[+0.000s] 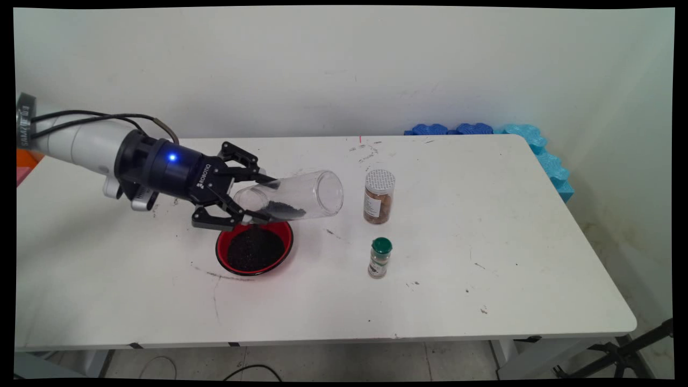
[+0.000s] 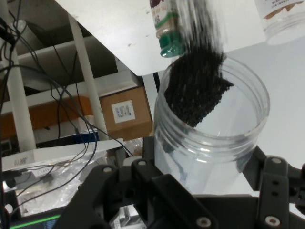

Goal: Pour the black seasoning powder in the red bowl

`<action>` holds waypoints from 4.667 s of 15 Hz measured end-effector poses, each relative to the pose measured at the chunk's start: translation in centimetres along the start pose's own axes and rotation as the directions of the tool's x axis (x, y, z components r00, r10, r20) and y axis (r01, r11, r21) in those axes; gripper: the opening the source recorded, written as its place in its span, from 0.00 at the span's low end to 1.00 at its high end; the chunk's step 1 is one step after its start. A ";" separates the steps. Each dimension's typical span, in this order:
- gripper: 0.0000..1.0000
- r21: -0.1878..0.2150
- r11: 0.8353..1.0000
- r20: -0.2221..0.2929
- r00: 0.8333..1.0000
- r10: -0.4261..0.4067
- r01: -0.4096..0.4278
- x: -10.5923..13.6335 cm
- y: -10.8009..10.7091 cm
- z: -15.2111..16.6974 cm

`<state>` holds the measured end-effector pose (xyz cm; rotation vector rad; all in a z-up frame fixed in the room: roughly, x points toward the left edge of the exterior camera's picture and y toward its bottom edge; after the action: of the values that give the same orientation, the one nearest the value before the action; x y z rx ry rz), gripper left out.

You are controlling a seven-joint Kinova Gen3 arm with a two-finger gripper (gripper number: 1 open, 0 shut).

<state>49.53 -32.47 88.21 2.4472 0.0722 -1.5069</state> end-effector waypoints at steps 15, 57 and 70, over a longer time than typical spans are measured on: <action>0.00 -0.043 0.996 0.063 0.995 -0.081 0.084 -0.9 0.2 0.1; 0.00 0.089 0.647 -0.032 0.647 0.762 -0.757 -0.2 3.7 -0.5; 0.00 0.081 0.023 0.056 0.028 0.998 -0.996 -3.5 6.1 1.5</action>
<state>47.72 -38.42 91.88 1.5861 -1.4932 -0.6862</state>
